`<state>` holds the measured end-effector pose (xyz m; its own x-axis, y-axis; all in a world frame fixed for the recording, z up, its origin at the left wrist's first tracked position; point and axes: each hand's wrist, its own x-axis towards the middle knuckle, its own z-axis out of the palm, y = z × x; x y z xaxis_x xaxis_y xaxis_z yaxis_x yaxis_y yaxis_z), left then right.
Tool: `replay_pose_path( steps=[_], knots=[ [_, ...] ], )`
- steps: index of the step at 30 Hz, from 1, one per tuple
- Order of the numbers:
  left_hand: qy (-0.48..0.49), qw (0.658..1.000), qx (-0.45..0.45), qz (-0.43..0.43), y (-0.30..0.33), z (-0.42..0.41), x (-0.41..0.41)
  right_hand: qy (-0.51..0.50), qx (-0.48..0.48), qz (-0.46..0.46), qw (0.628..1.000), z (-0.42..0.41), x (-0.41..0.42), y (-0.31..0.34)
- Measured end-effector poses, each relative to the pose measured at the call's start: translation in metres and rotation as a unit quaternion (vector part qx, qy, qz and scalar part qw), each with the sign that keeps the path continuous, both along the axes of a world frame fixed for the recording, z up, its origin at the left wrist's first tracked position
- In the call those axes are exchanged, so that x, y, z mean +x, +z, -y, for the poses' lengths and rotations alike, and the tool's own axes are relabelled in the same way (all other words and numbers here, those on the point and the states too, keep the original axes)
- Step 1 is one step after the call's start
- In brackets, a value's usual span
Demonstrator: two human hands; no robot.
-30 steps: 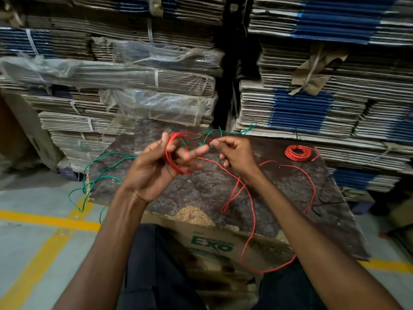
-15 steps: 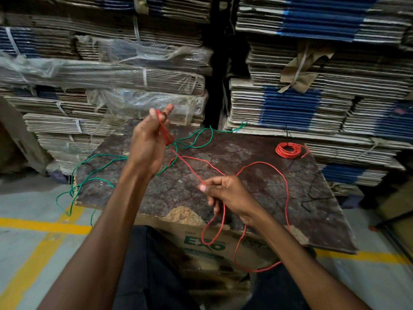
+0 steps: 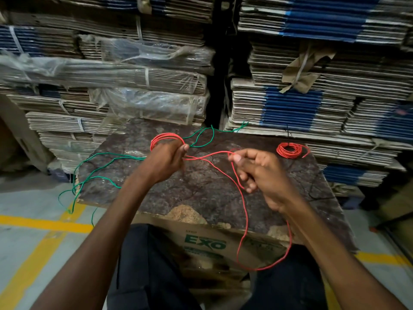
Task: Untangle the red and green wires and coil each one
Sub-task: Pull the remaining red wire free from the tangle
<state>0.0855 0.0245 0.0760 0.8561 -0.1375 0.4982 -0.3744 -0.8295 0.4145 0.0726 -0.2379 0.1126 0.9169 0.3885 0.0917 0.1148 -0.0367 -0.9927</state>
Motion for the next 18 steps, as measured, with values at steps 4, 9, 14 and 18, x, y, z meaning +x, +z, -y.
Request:
replay_pose_path(
  steps=[4,9,14,18],
  knots=[
    [-0.017,0.995,-0.044,-0.090,0.001,0.005,-0.013,-0.037,-0.074,0.176,0.981,0.005,0.021,0.015],
    [-0.112,0.945,-0.206,-0.226,0.007,0.012,-0.037,-0.078,-0.146,0.310,0.936,0.001,0.052,0.030],
    [-0.181,0.881,-0.360,-0.250,0.014,0.016,-0.058,-0.099,-0.104,0.314,0.939,-0.014,0.086,0.031],
    [-0.242,0.806,-0.484,-0.240,0.020,0.021,-0.068,-0.074,-0.073,0.255,0.961,-0.030,0.100,0.016]
  ],
)
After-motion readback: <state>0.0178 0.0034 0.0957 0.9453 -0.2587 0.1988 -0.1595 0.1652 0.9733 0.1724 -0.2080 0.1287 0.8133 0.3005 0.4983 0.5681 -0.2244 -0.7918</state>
